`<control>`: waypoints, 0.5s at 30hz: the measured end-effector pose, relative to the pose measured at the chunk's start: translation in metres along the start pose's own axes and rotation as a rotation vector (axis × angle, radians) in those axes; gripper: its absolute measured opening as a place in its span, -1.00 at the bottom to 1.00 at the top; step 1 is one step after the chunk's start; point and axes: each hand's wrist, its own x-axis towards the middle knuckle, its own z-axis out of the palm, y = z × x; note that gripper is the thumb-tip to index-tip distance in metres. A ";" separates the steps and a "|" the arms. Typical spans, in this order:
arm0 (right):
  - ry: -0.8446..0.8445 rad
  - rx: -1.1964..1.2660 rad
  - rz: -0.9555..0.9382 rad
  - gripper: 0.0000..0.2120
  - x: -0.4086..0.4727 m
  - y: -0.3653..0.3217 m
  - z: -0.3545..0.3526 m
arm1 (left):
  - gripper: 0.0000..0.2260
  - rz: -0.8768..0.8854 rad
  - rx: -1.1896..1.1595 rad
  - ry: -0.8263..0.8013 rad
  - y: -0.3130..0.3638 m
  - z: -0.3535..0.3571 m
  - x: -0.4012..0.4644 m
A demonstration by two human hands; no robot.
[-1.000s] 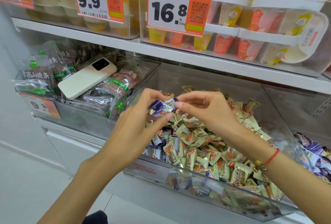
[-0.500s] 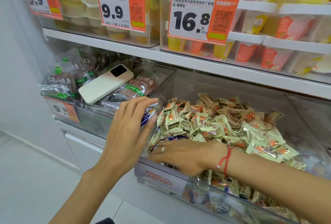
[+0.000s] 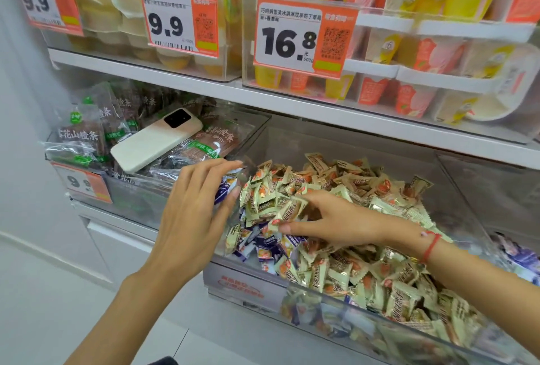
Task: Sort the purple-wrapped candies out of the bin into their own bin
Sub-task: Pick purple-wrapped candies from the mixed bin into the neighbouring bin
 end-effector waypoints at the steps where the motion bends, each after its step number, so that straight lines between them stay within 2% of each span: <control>1: 0.016 -0.049 0.019 -0.68 -0.008 -0.001 -0.005 | -0.67 0.008 0.015 -0.004 0.001 -0.001 0.000; 6: 0.201 -0.470 0.122 -0.54 -0.044 0.006 -0.017 | -0.64 0.100 0.092 -0.019 0.011 -0.004 0.004; 10: 0.390 -0.396 0.141 -0.52 -0.074 0.010 -0.026 | -0.66 0.169 0.041 -0.053 0.034 0.002 0.006; 15: 0.585 -0.219 0.167 -0.65 -0.119 0.025 -0.029 | -0.70 0.116 -0.291 -0.137 0.082 0.023 0.010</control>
